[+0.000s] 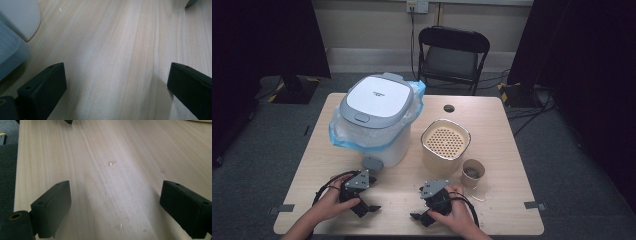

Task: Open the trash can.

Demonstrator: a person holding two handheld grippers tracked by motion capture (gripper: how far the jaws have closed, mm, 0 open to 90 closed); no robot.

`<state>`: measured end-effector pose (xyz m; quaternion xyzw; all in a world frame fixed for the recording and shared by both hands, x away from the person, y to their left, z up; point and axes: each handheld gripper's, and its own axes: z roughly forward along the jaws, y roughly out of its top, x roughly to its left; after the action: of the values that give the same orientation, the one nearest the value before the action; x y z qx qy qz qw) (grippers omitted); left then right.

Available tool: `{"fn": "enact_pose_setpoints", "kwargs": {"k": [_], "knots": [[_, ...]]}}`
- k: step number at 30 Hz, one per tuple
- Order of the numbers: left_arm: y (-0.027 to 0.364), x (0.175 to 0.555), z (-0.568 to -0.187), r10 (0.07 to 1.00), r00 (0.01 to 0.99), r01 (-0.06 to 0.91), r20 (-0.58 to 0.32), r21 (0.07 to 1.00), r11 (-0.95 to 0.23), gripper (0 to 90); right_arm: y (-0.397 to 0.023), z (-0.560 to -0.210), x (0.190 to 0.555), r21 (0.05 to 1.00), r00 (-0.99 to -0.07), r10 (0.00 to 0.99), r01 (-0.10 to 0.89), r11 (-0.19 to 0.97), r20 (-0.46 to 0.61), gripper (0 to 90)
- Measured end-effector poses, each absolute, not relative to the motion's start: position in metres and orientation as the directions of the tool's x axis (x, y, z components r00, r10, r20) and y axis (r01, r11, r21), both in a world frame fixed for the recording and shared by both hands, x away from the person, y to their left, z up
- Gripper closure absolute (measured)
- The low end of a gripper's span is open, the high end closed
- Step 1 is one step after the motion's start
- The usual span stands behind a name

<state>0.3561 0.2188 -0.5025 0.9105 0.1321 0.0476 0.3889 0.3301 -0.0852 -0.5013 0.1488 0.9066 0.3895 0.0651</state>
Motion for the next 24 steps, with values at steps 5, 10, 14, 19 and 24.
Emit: {"fn": "enact_pose_setpoints", "kwargs": {"k": [5,10,14,19,24], "knots": [[0.218,0.356,-0.503,0.272,0.962,0.199,-0.014,0.72,-0.665,1.1,-0.084,-0.501,0.33,0.723,-0.94,0.342,0.235,0.65,-0.002,9.1],[0.218,0.356,-0.502,0.279,0.96,0.211,-0.022,0.711,-0.671,0.0,-0.084,-0.501,0.33,0.723,-0.941,0.339,0.231,0.651,-0.004,8.9],[0.217,0.355,-0.503,0.274,0.962,0.207,-0.024,0.718,-0.665,0.0,-0.084,-0.501,0.331,0.724,-0.943,0.332,0.226,0.652,-0.004,8.5],[0.22,0.356,-0.501,0.255,0.964,0.227,-0.076,0.733,-0.641,6.5,-0.084,-0.501,0.332,0.724,-0.945,0.327,0.224,0.652,-0.002,8.4],[0.226,0.355,-0.488,0.307,0.938,0.318,-0.158,0.743,-0.589,15.4,-0.084,-0.501,0.332,0.724,-0.945,0.327,0.223,0.653,-0.003,8.3]]}}
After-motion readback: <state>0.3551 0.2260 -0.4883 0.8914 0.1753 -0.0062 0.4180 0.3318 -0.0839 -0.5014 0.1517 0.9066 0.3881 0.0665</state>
